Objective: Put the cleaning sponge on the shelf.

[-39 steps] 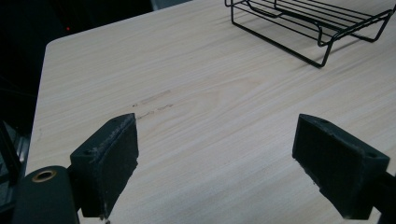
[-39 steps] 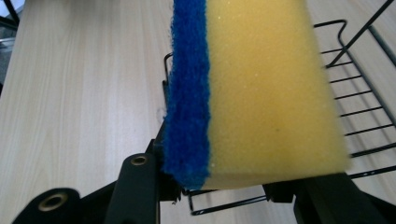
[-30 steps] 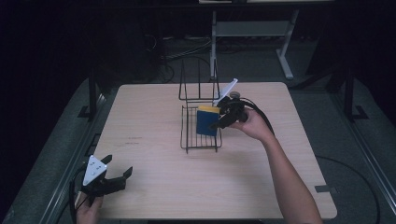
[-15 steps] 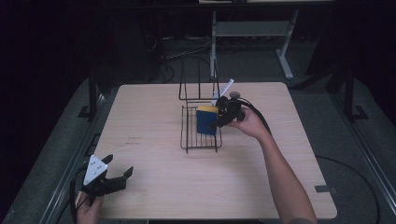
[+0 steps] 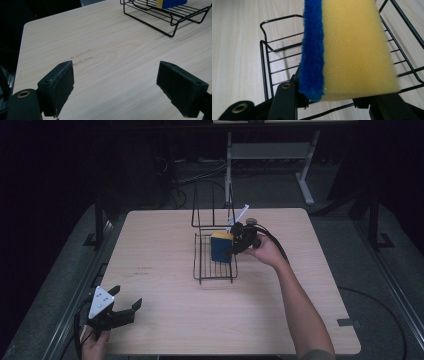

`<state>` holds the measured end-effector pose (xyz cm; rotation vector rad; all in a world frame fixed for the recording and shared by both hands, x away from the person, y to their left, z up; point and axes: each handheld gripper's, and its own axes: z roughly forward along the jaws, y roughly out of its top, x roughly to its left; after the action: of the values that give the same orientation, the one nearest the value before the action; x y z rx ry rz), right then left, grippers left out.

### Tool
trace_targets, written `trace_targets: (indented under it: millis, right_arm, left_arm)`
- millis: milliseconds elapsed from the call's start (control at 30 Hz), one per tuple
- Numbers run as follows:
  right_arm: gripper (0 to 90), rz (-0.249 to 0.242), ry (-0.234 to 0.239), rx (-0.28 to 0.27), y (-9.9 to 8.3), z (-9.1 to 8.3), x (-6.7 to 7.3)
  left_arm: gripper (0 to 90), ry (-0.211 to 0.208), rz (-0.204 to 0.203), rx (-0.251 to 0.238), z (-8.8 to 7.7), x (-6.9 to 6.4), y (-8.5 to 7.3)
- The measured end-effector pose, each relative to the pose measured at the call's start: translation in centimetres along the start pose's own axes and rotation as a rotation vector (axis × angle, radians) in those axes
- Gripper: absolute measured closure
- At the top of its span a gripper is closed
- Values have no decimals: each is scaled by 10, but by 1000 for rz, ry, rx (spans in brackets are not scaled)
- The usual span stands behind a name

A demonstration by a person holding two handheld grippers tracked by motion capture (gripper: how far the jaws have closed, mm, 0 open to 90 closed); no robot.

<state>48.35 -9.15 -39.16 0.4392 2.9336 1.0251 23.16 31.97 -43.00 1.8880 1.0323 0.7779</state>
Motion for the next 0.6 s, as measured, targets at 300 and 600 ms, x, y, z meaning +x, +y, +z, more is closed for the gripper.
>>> trace_targets:
  millis: [300, 600]
  right_arm:
    - [550, -1, 12, 0, -1, 1, 0]
    - [519, -1, 11, 7, 1, 1, 2]
  left_arm:
    - [139, 2, 0, -3, -1, 0, 0]
    - [139, 1, 1, -3, 0, -1, 1]
